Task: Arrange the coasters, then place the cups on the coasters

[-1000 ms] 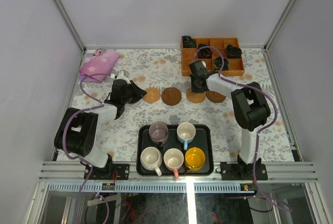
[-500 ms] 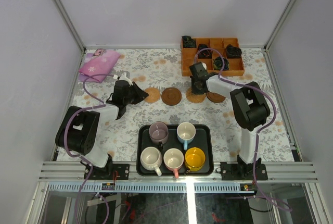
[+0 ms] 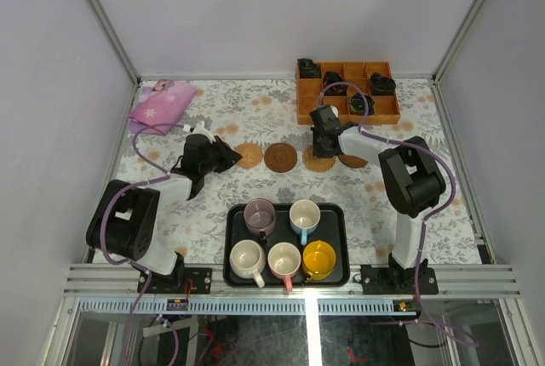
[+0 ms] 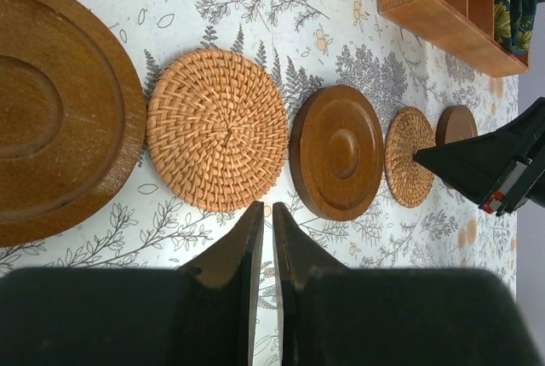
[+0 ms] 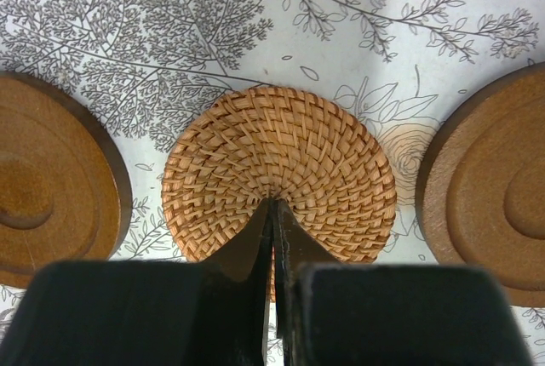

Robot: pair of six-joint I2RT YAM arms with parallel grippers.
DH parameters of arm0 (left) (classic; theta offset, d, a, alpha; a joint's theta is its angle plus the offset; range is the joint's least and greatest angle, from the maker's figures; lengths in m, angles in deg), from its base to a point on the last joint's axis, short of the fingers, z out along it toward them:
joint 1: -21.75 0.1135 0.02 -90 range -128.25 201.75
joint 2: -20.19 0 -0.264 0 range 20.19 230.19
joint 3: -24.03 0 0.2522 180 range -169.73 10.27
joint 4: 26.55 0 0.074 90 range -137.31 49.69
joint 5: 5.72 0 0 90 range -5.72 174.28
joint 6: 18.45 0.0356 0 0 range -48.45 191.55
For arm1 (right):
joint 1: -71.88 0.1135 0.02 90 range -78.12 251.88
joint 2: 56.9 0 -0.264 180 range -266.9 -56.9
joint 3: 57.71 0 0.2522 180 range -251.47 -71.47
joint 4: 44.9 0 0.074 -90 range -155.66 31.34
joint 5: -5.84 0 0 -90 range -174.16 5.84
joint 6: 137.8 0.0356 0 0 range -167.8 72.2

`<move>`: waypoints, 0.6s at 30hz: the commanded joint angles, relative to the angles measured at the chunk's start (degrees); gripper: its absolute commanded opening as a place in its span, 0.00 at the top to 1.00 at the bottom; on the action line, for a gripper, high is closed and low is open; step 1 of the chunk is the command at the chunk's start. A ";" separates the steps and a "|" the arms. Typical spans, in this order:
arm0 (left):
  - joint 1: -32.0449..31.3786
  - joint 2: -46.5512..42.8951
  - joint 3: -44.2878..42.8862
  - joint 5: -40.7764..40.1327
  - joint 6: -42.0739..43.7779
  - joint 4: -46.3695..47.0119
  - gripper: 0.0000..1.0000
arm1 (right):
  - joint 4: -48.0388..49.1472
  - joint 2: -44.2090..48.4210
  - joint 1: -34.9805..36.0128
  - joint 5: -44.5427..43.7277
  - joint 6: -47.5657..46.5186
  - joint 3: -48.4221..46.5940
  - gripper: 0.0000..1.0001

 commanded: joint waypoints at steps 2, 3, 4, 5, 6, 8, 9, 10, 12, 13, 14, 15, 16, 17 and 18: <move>-0.35 -3.91 2.18 -1.39 0.50 1.82 0.93 | -4.89 -0.54 2.17 1.85 1.00 0.29 1.00; -0.39 -4.74 2.62 -2.38 0.50 1.35 0.93 | -4.84 -0.76 2.20 1.91 0.90 0.10 1.00; -0.38 -5.97 3.07 -3.42 0.55 0.87 0.93 | -4.71 -0.94 2.16 1.98 0.90 -0.07 1.00; -0.35 -7.22 3.54 -4.74 0.51 0.33 0.93 | -4.56 -1.02 2.16 1.89 0.87 -0.24 1.00; -0.35 -8.71 4.17 -6.17 0.61 -0.38 0.93 | -4.37 -1.06 2.16 1.78 0.90 -0.32 1.00; -0.37 -11.93 4.93 -9.05 1.35 -2.20 0.93 | -4.26 -0.96 2.21 1.59 0.92 -0.27 1.00; -0.35 -13.35 5.21 -10.59 1.83 -3.29 0.93 | -4.22 -0.91 2.16 1.47 0.86 -0.14 1.00; -0.37 -14.78 5.38 -12.27 2.13 -4.43 0.92 | -4.25 -0.83 2.16 1.23 0.91 0.01 1.00; -0.33 -17.69 5.57 -15.14 2.86 -6.53 0.92 | -3.99 -0.64 2.16 0.81 0.87 0.42 1.00; -0.35 -18.86 5.85 -16.46 3.14 -7.49 0.91 | -3.96 -0.56 2.16 0.53 0.91 0.54 1.00; -0.34 -19.97 6.04 -17.63 3.28 -7.96 0.91 | -3.89 -0.54 2.16 0.33 0.91 0.55 1.00; -0.31 -20.88 6.16 -18.79 3.48 -8.42 0.90 | -3.88 -0.60 2.16 0.20 0.86 0.54 1.00; -0.28 -21.74 6.47 -19.66 3.58 -8.66 0.89 | -3.87 -0.61 2.16 0.02 0.80 0.44 1.00; -0.26 -22.36 6.56 -20.40 3.65 -8.85 0.89 | -3.91 -0.69 2.16 -0.11 0.78 0.34 1.00; -0.27 -22.88 6.61 -20.96 3.74 -9.06 0.89 | -3.96 -0.71 2.16 -0.16 0.70 0.15 1.00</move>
